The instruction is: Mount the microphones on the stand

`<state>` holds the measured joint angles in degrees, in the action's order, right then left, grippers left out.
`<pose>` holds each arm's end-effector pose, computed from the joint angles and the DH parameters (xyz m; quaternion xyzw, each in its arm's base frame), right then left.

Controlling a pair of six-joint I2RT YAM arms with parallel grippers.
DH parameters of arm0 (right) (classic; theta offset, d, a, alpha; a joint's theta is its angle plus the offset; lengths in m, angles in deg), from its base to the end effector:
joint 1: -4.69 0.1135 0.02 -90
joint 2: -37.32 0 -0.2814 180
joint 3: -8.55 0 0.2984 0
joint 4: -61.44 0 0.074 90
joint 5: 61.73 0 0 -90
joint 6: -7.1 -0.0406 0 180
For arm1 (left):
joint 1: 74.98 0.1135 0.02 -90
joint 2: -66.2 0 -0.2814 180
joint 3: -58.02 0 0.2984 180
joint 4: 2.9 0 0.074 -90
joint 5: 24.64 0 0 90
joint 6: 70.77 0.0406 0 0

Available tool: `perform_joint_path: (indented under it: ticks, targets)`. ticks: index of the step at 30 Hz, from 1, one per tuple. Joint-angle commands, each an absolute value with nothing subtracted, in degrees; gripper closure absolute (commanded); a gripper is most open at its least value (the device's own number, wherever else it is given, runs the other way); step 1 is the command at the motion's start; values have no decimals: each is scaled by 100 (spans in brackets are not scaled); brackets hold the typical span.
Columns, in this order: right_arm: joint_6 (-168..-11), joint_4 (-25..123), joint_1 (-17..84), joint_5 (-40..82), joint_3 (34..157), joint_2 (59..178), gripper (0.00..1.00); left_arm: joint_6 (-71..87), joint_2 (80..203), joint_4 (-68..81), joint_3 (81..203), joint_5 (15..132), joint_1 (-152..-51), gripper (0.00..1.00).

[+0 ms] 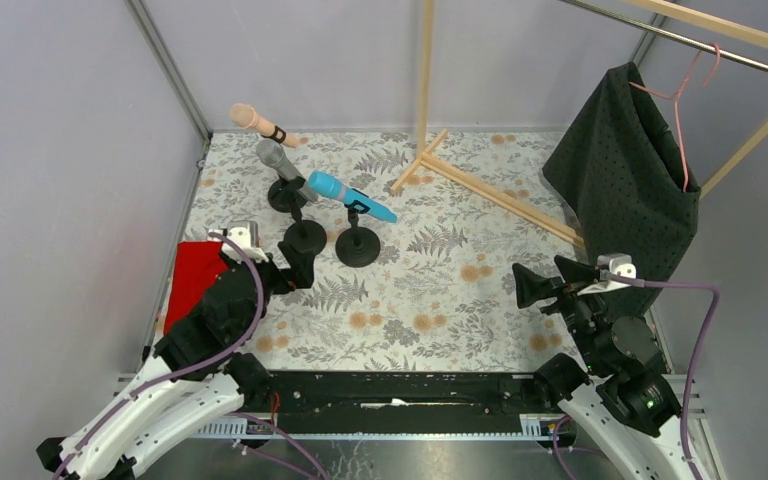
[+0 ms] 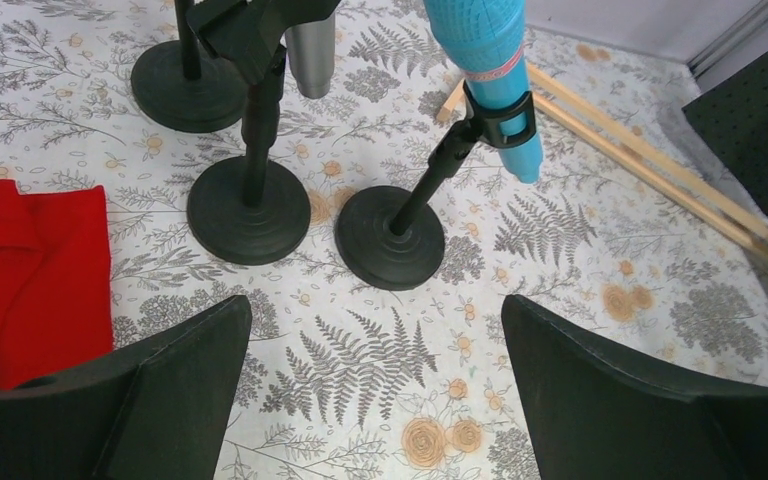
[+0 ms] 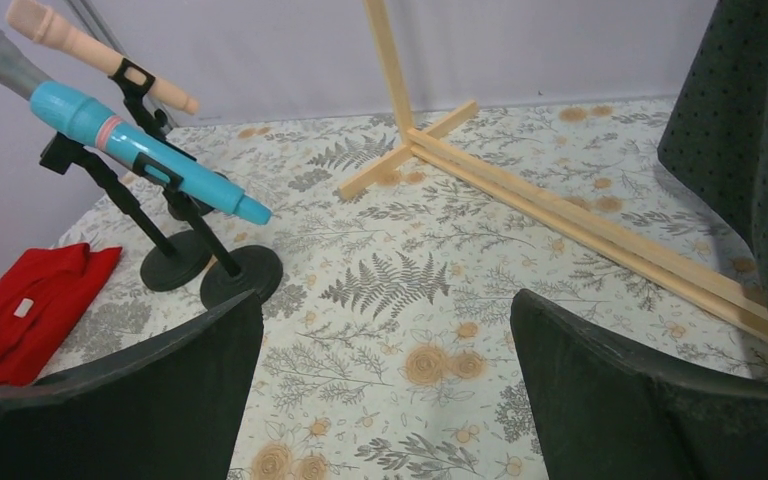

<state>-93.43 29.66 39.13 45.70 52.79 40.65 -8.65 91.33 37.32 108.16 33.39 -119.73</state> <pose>0.0695 0.0329 0.3431 -0.0200 0.6511 0.1969 0.7327 0.1148 -0.0835 0.3307 -0.0534 0.7800 -0.1695 0.6000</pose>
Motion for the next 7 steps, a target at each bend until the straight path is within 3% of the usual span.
perform_joint_path:
  ticks: [1,7]
  targets:
    - [-9138,2909,3881,4873,5235,3950,0,-695,9259,3714,11007,3286,-11979,1]
    - [-9114,2762,3884,4809,5269,3982,0,-753,9049,3755,10984,3201,-11978,1]
